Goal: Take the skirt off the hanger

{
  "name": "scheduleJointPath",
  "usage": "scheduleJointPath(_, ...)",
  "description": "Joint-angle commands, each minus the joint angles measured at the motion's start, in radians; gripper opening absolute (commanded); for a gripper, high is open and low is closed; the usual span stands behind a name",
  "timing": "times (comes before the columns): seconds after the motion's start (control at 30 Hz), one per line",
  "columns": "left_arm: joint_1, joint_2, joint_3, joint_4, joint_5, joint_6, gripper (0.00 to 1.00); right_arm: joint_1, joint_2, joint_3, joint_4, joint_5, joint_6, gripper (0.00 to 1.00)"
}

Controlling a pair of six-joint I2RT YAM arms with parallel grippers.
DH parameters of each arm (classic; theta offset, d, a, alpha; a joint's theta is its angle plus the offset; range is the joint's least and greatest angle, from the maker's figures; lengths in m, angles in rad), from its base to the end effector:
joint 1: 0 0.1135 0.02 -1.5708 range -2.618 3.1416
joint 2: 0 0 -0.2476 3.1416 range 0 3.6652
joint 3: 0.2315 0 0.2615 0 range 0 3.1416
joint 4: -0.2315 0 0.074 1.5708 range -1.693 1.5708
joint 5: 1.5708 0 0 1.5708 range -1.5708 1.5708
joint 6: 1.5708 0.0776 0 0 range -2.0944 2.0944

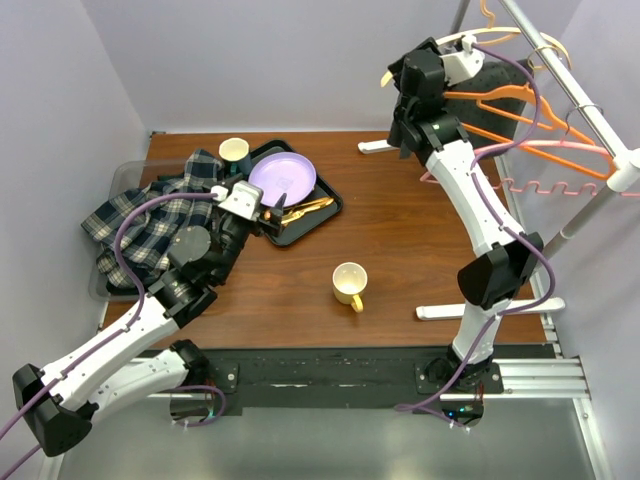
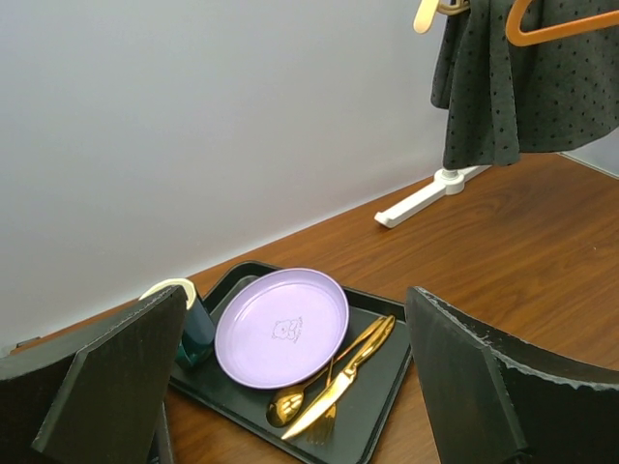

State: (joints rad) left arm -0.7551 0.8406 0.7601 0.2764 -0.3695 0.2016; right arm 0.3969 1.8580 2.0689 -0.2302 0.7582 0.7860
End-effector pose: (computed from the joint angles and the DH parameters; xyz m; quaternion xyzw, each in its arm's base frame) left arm 0.2063 -0.1557 0.3658 0.1611 0.6191 -0.0954 0.7627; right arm 0.4419 0.1274 0.4604 0.3825 0.6006 0.1434 0.6873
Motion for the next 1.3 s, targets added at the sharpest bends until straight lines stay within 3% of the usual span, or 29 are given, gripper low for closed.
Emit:
scheduleJointPath(0.0,-0.004,-0.006,0.002,0.053,0.023,-0.007,1.0,-0.012,0.007,0.079,0.068,0.082,0.033,0.58)
scheduleJointPath(0.6,-0.006,-0.009,0.007,0.043,0.076,-0.008,1.0,-0.069,0.102,0.146,0.111,0.084,0.062,0.55)
scheduleJointPath(1.1,-0.006,-0.003,0.005,0.04,0.086,-0.007,1.0,-0.086,0.047,-0.006,0.402,0.006,-0.054,0.19)
scheduleJointPath(1.27,-0.004,-0.006,0.005,0.04,0.087,-0.005,1.0,-0.086,0.04,-0.007,0.431,-0.005,-0.08,0.0)
